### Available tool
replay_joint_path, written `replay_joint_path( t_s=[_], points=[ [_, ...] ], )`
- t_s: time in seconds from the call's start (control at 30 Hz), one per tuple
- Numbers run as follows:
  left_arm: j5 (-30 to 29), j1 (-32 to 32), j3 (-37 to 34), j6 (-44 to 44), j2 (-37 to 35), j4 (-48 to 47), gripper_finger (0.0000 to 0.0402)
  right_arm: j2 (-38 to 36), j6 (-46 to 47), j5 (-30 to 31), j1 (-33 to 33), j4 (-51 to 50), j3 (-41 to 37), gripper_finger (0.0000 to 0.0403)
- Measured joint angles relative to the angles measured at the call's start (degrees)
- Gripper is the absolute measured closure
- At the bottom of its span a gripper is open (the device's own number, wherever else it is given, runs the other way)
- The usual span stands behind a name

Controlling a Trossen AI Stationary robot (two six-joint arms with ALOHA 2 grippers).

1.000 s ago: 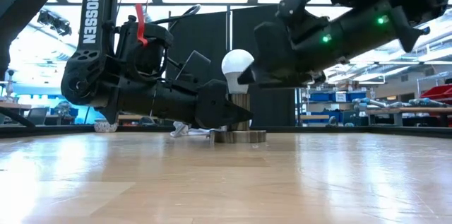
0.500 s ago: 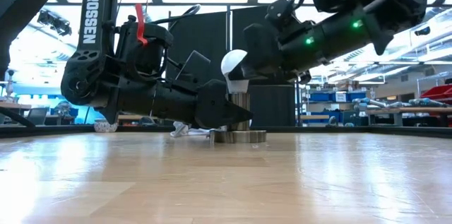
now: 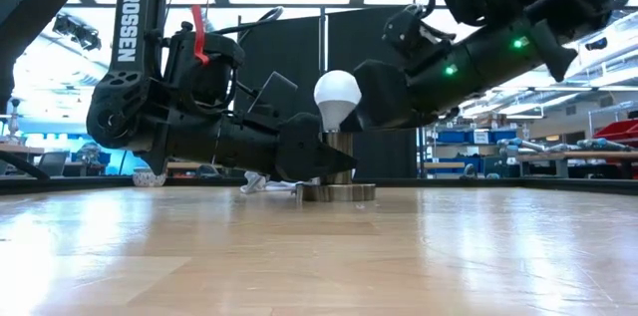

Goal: Screw lightbulb
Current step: Remove the white lightbulb from the lamp socket

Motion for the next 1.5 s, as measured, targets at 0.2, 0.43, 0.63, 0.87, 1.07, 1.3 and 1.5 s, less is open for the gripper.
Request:
replay_joint_path(
  t_s=[0.2,0.43,0.63,0.87,1.07,1.3,1.5],
  points=[
    [0.1,0.0,0.0,0.1,0.0,0.0,0.0208,-2.7,7.5,7.8,0.4,-9.3,-0.1,0.0095],
    [0.1,0.0,0.0,0.1,0.0,0.0,0.0208,-3.9,8.5,0.9,0.6,-10.9,-0.1,0.0095],
    [0.1,0.0,0.0,0.1,0.0,0.1,0.0208,-3.4,3.1,-6.7,0.6,-4.4,-0.1,0.0095],
    [0.1,0.0,0.0,0.1,0.0,0.2,0.0208,-3.4,-4.1,-9.3,-1.3,3.4,-0.1,0.0095],
    [0.1,0.0,0.0,0.0,0.0,0.2,0.0208,-3.4,-4.2,-12.8,-3.2,4.8,-0.1,0.0095],
    [0.1,0.0,0.0,0.0,0.0,0.2,0.0208,-3.4,-5.2,-12.8,-3.7,4.2,-0.1,0.0095],
    [0.1,0.0,0.0,0.0,0.0,0.1,0.0208,-3.4,-2.9,-11.3,-3.4,-1.6,-0.1,0.0095]
  ],
)
